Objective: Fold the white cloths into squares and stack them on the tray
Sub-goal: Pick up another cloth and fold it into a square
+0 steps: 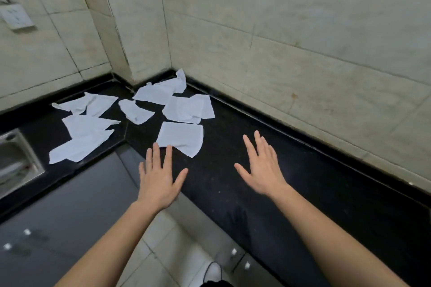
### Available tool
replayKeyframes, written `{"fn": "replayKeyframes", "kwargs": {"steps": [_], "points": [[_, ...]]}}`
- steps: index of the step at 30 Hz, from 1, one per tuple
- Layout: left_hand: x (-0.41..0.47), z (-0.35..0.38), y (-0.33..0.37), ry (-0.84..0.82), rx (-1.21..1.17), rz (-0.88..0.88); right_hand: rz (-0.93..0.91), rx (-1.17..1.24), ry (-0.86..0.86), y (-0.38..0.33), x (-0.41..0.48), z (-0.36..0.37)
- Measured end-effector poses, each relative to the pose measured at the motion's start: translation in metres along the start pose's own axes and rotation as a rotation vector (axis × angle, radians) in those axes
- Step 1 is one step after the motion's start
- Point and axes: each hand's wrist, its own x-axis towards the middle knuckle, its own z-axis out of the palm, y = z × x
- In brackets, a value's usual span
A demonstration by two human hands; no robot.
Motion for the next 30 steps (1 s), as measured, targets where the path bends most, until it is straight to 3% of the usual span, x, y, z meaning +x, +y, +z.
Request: {"fn": "replayKeyframes", "kwargs": {"steps": [7, 13, 19, 30], "points": [[0.09, 0.0, -0.024, -0.082, -0.032, -0.078, 0.065, 0.117, -0.011, -0.012, 0.09, 0.03], [0.172, -0.005, -0.049, -0.197, 0.041, -0.106, 0.099, 0.185, -0.145, -0.021, 0.166, 0.054], [0.223, 0.021, -0.077, -0.344, -0.082, -0.199, 0.137, 0.252, -0.311, -0.04, 0.207, 0.091], [0.331, 0.076, -0.136, -0.407, 0.093, 0.067, 0.26, 0.217, -0.386, -0.065, 0.289, 0.154]]}}
